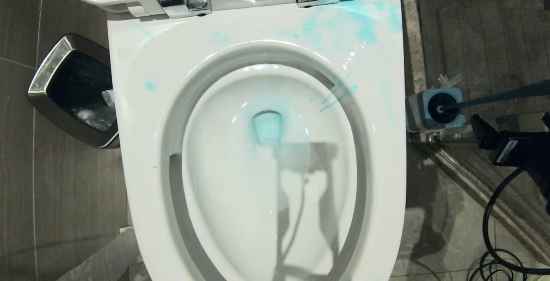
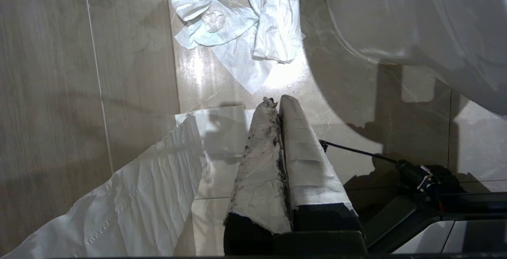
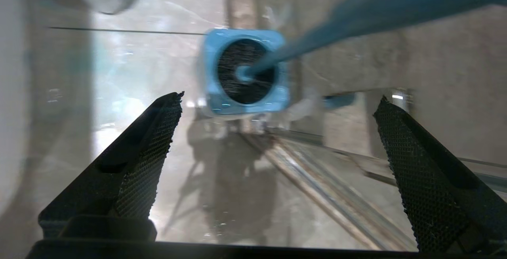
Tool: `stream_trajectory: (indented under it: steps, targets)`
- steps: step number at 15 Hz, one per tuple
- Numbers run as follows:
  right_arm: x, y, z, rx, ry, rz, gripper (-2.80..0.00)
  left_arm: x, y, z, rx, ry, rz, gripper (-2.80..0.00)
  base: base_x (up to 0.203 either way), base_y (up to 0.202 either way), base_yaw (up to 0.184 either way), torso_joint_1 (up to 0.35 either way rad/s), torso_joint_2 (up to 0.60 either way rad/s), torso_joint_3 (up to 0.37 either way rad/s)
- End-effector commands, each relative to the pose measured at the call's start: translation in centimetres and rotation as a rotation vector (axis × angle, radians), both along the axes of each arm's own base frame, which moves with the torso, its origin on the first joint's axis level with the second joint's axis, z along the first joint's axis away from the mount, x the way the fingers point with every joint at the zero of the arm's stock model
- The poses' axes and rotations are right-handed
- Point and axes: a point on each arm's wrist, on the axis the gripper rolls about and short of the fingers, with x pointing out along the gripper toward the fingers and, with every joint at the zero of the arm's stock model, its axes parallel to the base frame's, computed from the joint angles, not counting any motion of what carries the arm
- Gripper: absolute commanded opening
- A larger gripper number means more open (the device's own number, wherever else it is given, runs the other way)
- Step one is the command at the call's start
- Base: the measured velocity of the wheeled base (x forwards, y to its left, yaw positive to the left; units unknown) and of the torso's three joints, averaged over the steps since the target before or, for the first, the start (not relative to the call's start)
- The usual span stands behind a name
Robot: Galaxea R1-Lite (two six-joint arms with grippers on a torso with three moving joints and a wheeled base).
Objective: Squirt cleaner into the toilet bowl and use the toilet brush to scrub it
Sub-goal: Scrub the toilet bowl
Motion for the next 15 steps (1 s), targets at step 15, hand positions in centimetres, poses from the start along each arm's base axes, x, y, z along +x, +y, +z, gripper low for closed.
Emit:
stream_trajectory:
  steps: [15]
  targets:
    - [9.5,-3.2,-1.2,-0.037,-0.200,0.109,0.00,0.0,0.0,0.0,0.000,-0.001,0.001,-2.80,0.000,0.000,0.000,0.000,0.00,0.000]
